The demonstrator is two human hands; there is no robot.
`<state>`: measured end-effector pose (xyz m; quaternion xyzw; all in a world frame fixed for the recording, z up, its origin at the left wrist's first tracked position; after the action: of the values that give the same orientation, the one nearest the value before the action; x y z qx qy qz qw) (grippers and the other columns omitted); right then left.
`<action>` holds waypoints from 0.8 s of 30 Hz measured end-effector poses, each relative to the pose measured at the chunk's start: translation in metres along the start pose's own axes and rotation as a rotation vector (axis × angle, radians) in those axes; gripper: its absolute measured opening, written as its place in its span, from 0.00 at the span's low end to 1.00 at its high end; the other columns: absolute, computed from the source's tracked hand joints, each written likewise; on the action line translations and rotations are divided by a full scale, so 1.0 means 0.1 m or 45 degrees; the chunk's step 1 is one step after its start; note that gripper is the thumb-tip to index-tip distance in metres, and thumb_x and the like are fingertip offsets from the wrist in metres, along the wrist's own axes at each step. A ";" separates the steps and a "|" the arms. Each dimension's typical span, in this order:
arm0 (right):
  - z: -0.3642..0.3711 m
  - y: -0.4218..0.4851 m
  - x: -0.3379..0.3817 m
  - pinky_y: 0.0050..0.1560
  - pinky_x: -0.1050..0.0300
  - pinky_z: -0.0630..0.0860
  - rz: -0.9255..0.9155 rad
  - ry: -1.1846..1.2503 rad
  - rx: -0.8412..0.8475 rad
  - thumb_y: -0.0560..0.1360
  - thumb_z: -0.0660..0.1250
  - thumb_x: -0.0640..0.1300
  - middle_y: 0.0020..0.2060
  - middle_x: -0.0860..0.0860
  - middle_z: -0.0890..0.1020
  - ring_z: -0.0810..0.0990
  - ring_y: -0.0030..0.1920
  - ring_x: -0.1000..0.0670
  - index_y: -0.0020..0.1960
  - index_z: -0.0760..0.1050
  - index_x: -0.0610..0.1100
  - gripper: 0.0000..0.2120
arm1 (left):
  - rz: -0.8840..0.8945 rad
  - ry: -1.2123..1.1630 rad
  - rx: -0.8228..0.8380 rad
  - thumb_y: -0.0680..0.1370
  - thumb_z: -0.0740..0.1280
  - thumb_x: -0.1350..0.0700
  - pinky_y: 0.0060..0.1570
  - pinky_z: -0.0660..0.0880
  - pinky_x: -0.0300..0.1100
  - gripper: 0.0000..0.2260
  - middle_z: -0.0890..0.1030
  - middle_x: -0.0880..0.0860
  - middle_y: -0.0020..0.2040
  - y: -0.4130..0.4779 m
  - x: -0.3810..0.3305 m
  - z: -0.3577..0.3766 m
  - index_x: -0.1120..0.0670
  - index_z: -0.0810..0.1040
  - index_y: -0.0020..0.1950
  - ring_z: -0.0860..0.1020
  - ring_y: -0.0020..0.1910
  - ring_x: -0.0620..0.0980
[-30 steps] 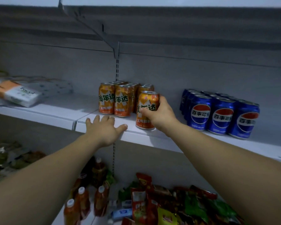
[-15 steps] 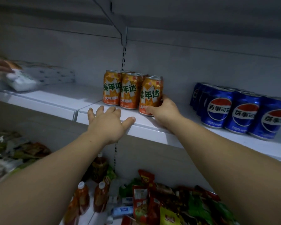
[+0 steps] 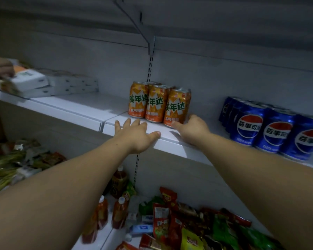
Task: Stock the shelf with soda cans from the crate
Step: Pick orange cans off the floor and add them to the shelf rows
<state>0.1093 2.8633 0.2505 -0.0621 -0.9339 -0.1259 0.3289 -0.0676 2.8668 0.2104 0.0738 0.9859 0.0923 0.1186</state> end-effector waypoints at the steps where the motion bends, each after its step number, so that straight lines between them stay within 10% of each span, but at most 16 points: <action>1: -0.07 -0.10 -0.03 0.54 0.54 0.69 -0.006 -0.034 0.016 0.76 0.66 0.57 0.66 0.46 0.74 0.73 0.64 0.43 0.70 0.66 0.43 0.28 | 0.024 -0.045 -0.016 0.76 0.50 0.32 0.71 0.44 0.65 0.32 0.60 0.52 0.76 -0.07 -0.04 -0.03 0.49 0.63 0.74 0.53 0.76 0.56; 11: -1.13 -1.65 -0.88 0.53 0.56 0.70 0.143 -0.223 0.021 0.76 0.66 0.56 0.71 0.46 0.69 0.74 0.61 0.46 0.75 0.60 0.46 0.32 | 0.383 -0.521 0.161 0.75 0.66 0.41 0.71 0.60 0.56 0.29 0.65 0.51 0.74 -1.31 -1.25 0.18 0.51 0.66 0.73 0.63 0.73 0.52; 24: -1.93 -3.65 -2.85 0.58 0.55 0.70 0.688 -0.388 0.045 0.76 0.66 0.56 0.66 0.42 0.74 0.74 0.64 0.42 0.71 0.66 0.42 0.29 | 0.928 -0.264 0.764 0.71 0.65 0.37 0.65 0.69 0.50 0.33 0.70 0.53 0.70 -3.14 -3.17 1.46 0.52 0.68 0.72 0.69 0.67 0.55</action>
<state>0.3735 2.4503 0.1449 -0.3206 -0.9242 -0.0067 0.2075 0.2340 2.5326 0.0779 0.4541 0.8620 -0.1686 0.1495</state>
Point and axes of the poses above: each hand's wrist, its own y-axis towards the middle knuckle, its own z-axis out of the palm, x = y × z, the point moved 2 cm from there along y, towards the middle knuckle
